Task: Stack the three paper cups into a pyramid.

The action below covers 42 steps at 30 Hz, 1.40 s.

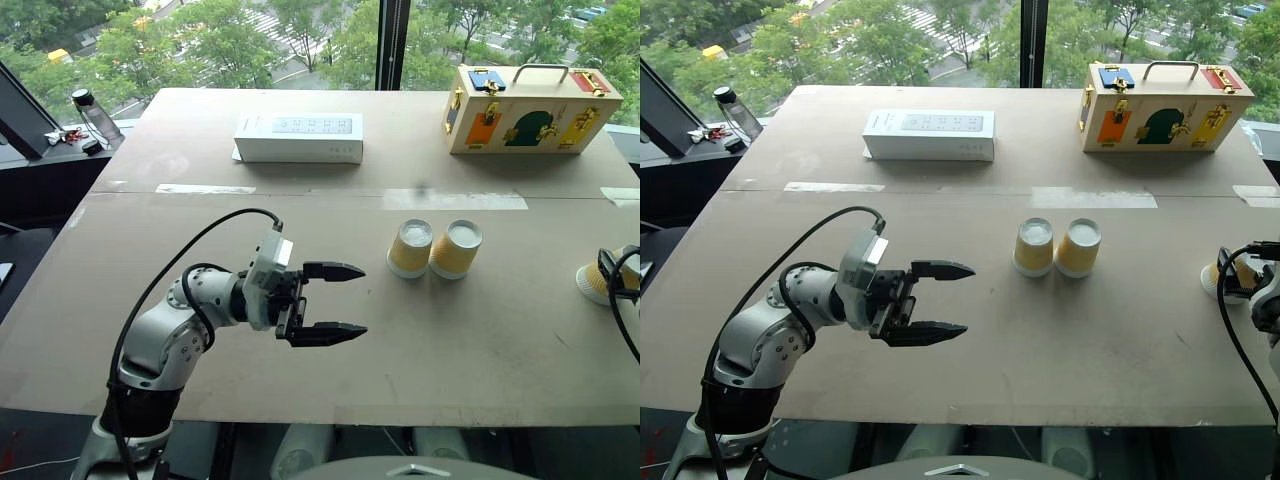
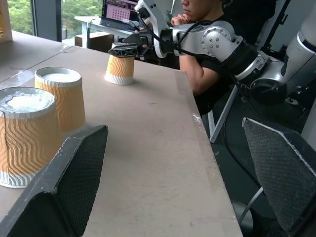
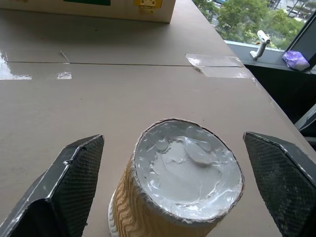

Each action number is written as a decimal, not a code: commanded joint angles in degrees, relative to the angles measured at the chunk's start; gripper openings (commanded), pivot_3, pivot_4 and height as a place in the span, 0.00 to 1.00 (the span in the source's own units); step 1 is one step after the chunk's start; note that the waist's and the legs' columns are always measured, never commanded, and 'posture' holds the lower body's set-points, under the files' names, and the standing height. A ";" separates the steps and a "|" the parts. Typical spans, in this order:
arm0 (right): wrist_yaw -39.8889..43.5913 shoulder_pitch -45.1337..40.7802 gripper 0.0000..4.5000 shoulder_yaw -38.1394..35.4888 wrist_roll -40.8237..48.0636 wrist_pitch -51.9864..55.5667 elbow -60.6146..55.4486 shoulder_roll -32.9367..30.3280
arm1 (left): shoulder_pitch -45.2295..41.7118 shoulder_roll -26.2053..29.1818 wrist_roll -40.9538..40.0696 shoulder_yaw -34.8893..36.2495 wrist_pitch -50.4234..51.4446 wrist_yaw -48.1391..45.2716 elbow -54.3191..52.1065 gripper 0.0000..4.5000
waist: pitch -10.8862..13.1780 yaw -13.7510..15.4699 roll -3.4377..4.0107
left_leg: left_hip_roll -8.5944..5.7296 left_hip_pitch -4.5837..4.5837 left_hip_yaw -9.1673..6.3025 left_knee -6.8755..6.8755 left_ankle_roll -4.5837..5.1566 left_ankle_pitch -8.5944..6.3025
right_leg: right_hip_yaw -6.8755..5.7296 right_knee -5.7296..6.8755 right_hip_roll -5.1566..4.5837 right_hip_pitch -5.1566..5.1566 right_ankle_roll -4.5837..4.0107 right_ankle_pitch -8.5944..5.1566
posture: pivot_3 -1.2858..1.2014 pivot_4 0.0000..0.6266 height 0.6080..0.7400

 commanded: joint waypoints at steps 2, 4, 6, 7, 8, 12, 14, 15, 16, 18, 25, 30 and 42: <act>1.58 -1.20 0.57 -0.65 -0.07 -1.72 0.60 -0.72 | 3.03 1.13 -3.96 3.00 0.06 1.97 -7.36 1.00 | 0.00 -0.16 0.01 | 0.00 0.00 0.02 0.01 0.00 0.00 | 0.01 0.00 0.00 0.00 0.00 0.00 | 0.52 0.24 1.00; 3.15 -1.03 0.52 -0.64 -0.04 -2.87 -0.16 -1.47 | 5.40 1.83 -6.39 5.29 0.93 4.37 -11.77 1.00 | 0.01 -0.43 0.02 | 0.01 0.01 0.01 0.00 0.00 0.00 | 0.01 0.00 0.01 -0.01 0.00 0.00 | 0.52 0.24 1.00; 6.29 -0.34 0.52 0.30 -0.17 -4.70 -1.81 -2.94 | 7.65 2.09 -8.01 7.88 0.63 7.39 -15.45 1.00 | 0.01 -0.33 0.07 | 0.04 0.01 0.07 -0.01 0.00 0.00 | 0.09 0.00 0.01 -0.03 0.00 0.00 | 0.52 0.24 1.00; 8.09 -1.38 0.52 0.44 2.82 -3.63 -4.28 -2.98 | 8.98 1.31 -10.36 10.08 0.36 10.04 -17.51 1.00 | 0.02 -0.31 0.08 | 0.04 0.01 0.07 -0.01 0.00 0.00 | 0.08 0.00 0.01 -0.03 0.00 0.00 | 0.52 0.24 1.00; 10.13 -2.91 0.52 1.13 5.92 -2.61 -6.99 -3.47 | 10.03 0.42 -12.10 12.37 -0.98 11.67 -19.29 1.00 | 0.03 -0.40 0.10 | 0.04 0.01 0.07 -0.01 0.00 0.00 | 0.09 -0.01 0.01 -0.04 0.00 0.00 | 0.52 0.24 1.00; 13.69 -11.60 0.52 5.52 15.33 1.94 -13.17 -5.33 | 13.74 2.21 -19.77 20.61 -0.16 16.71 -22.29 1.00 | 0.03 -0.53 0.13 | 0.37 0.05 0.20 0.01 0.00 0.00 | 0.14 -0.02 0.12 -0.04 0.00 0.00 | 0.52 0.24 1.00; 14.25 -18.23 0.52 9.34 19.16 4.80 -14.92 -6.42 | 15.05 3.93 -23.67 23.99 0.95 18.02 -21.37 1.00 | 0.08 -0.66 0.12 | 0.54 0.11 0.23 0.01 0.00 -0.01 | 0.15 -0.04 0.23 -0.02 -0.08 0.01 | 0.52 0.24 1.00; 14.81 -21.61 0.52 11.72 21.01 6.88 -15.49 -7.31 | 15.59 4.60 -25.08 25.21 1.38 18.99 -20.30 1.00 | 0.09 -0.45 0.15 | 0.64 0.10 0.24 0.00 0.00 -0.01 | 0.14 -0.07 0.31 -0.02 -0.20 0.01 | 0.52 0.24 1.00; 15.28 -23.80 0.52 13.47 22.17 8.40 -15.73 -8.18 | 16.06 5.15 -25.80 26.08 1.59 19.48 -19.51 1.00 | 0.10 -0.16 0.11 | 0.66 0.10 0.22 -0.01 0.00 -0.01 | 0.11 -0.08 0.33 -0.02 -0.29 -0.03 | 0.52 0.24 1.00; 15.83 -27.94 0.52 16.59 25.00 12.21 -15.49 -9.76 | 16.81 5.32 -23.45 25.52 0.92 18.61 -16.96 1.00 | 0.10 0.39 0.06 | 0.69 0.01 0.11 -0.01 -0.01 -0.01 | -0.06 -0.12 0.36 -0.01 -0.36 -0.05 | 0.52 0.24 1.00; 17.00 -36.10 0.52 23.70 26.22 17.93 -11.64 -12.33 | 14.77 3.51 -14.07 19.26 -2.32 17.30 -8.24 1.00 | 0.15 0.60 0.03 | 0.57 -0.18 0.19 -0.02 -0.02 -0.01 | 0.00 -0.28 0.32 -0.09 -0.21 0.09 | 0.52 0.24 1.00; 19.87 -35.73 0.52 27.06 22.44 16.11 -9.56 -14.75 | 14.85 2.78 -10.78 17.23 -4.36 16.01 -6.73 1.00 | 0.16 0.16 0.02 | 0.48 -0.18 0.18 -0.05 -0.02 -0.02 | -0.01 -0.27 0.32 -0.13 -0.22 0.10 | 0.52 0.24 1.00; 21.09 -35.33 0.52 27.83 19.10 15.01 -9.52 -13.82 | 22.27 2.51 -11.29 20.77 -9.17 9.53 -6.48 1.00 | 0.18 -0.13 0.04 | 0.69 -0.22 0.28 -0.15 -0.02 -0.02 | 0.07 -0.27 0.32 -0.29 -0.23 0.11 | 0.52 0.24 1.00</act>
